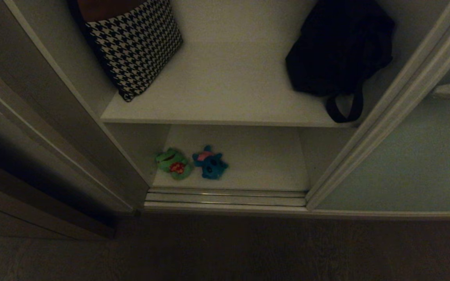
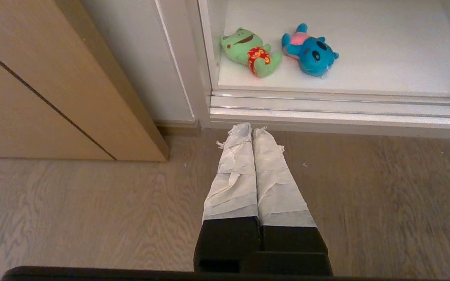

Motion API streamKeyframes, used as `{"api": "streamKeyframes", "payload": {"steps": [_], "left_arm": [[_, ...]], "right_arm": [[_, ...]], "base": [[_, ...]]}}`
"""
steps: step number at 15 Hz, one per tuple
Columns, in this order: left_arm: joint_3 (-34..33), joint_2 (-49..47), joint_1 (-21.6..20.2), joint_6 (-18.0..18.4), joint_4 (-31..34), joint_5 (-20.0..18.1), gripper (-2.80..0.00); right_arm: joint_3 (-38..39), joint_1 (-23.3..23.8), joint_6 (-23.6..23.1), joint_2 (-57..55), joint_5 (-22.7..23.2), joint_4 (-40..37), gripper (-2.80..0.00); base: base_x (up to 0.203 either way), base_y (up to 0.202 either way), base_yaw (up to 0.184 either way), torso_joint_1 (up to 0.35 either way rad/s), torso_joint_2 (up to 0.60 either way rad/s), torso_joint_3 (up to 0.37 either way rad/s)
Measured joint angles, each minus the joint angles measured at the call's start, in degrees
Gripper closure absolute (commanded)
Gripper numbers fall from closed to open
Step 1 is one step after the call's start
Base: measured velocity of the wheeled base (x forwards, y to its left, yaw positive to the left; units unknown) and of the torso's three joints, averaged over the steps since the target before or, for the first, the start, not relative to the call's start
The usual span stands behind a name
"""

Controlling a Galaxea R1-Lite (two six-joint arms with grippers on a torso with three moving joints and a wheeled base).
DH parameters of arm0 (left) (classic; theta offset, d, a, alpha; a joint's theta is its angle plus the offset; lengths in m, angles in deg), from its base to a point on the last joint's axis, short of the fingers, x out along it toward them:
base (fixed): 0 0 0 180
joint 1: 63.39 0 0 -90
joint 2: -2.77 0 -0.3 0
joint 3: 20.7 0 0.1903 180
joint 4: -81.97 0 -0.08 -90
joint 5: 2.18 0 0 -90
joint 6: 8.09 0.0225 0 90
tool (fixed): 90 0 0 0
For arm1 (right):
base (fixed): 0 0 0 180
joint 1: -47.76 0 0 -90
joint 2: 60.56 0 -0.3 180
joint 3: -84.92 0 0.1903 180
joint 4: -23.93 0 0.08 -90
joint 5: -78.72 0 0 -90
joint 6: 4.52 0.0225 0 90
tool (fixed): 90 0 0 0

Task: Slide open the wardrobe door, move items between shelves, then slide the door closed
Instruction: Close the door

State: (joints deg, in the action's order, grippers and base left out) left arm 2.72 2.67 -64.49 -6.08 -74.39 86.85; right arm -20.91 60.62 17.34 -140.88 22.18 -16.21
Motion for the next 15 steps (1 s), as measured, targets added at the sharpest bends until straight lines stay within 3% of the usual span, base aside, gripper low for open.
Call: {"api": "streamKeyframes", "payload": {"steps": [6,12,15], "left_arm": [[0.0,0.0,0.0,0.0,0.0,0.0,0.0],[0.0,0.0,0.0,0.0,0.0,0.0,0.0],[0.0,0.0,0.0,0.0,0.0,0.0,0.0]], "right_arm": [[-0.7,-3.5,0.1,-2.3,-4.4,2.0,0.0],[-1.5,-13.0,0.1,-2.7,-12.1,2.1,0.0],[-2.4,-18.0,-0.1,-2.9,-12.8,1.8,0.0]], "base": [[0.0,0.0,0.0,0.0,0.0,0.0],[0.0,0.0,0.0,0.0,0.0,0.0],[0.0,0.0,0.0,0.0,0.0,0.0]]}}
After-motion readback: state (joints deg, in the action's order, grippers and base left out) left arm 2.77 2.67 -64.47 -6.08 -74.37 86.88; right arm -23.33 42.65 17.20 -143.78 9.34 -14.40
